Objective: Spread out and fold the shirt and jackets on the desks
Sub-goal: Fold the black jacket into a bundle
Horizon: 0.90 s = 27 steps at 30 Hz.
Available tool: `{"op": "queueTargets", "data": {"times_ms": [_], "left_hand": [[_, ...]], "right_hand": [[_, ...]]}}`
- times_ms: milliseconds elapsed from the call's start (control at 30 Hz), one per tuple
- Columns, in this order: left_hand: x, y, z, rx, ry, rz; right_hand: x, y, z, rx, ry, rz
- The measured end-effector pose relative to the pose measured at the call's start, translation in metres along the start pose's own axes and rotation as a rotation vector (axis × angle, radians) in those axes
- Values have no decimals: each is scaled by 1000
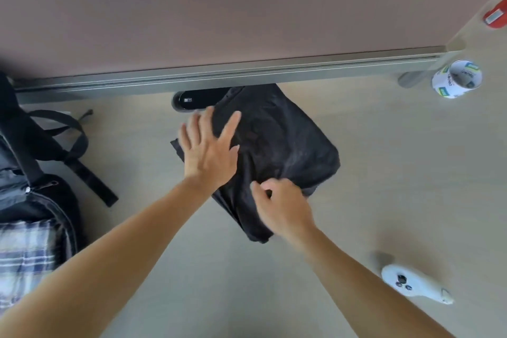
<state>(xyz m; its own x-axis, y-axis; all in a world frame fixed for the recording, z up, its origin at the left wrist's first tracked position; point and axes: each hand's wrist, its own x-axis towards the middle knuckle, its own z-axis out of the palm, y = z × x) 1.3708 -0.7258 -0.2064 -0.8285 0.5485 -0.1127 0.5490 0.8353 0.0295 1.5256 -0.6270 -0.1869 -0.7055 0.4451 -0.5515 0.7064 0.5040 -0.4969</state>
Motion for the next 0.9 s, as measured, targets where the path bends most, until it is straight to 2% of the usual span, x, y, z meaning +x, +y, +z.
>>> {"op": "queueTargets", "data": {"times_ms": [67, 100, 133, 167, 233, 300, 433, 500, 567, 633, 700, 767, 800, 900], "left_hand": [[-25, 2, -5, -228, -203, -331], [-34, 2, -2, -346, -343, -445], [-41, 3, 5, -419, -435, -498], [-49, 5, 13, -435, -464, -492], [-59, 5, 28, -402, -396, -417], [-56, 0, 32, -380, -309, -347], [-24, -38, 25, -385, -305, -121], [-8, -54, 19, -467, -302, -81], [-7, -59, 12, -766, -251, -221], [-15, -59, 5, -1256, -232, -458], [-22, -59, 0, -1581, -398, -579], [-28, -60, -3, -1605, -596, -545], [-30, -60, -3, -1583, -639, -524], [-40, -56, 1, -1443, -550, -486]], "right_hand": [[26, 6, -24, -90, 300, -195], [45, 9, -34, -218, 402, -286], [64, 12, -45, -339, 433, -355], [81, 15, -54, -454, 381, -396], [109, 22, -64, -627, 202, -406], [121, 33, -62, -656, 91, -345], [93, 36, -35, -445, 139, -172], [71, 37, -24, -217, 158, -95], [54, 43, -24, 112, 144, -2], [45, 51, -29, 317, 108, 63], [44, 53, -31, 419, 53, 32], [44, 53, -30, 525, -1, -33], [43, 53, -29, 560, -26, -54], [35, 58, -27, 624, -30, -69]]}}
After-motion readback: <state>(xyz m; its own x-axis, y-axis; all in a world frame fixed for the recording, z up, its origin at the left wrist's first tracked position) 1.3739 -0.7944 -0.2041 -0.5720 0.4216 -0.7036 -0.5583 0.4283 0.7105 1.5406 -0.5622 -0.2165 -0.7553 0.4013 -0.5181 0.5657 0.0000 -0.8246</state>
